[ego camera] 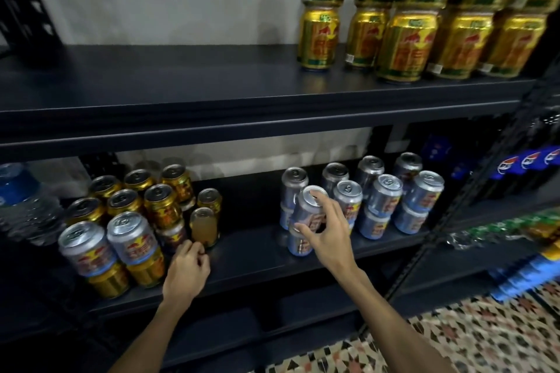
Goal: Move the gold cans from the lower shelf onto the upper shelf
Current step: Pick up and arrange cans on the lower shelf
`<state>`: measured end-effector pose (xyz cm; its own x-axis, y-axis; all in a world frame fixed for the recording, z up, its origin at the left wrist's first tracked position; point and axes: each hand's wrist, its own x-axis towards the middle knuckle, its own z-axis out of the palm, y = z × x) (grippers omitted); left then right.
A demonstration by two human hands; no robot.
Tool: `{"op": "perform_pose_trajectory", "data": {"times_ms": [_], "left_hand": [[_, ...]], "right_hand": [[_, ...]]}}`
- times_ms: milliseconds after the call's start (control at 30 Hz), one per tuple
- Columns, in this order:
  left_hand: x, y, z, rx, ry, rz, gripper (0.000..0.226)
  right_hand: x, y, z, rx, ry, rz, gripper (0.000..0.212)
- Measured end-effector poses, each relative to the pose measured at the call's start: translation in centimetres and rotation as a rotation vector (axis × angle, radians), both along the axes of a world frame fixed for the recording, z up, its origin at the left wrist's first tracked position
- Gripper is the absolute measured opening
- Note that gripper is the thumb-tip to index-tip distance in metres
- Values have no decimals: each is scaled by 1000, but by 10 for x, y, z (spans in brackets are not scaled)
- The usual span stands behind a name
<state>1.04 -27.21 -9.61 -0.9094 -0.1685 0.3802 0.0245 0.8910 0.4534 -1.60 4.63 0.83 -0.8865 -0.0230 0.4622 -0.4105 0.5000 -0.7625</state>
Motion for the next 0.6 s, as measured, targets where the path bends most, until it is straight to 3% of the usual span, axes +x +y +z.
{"op": "perform_pose_trajectory", "data": {"times_ms": [400, 600], "left_hand": [[2, 0, 5, 60, -23, 29, 20], [2, 0, 7, 77, -45, 41, 23]], "right_hand": [[-4, -14, -7, 39, -48, -25, 95], [-4, -17, -17, 67, -30, -21, 80]]}}
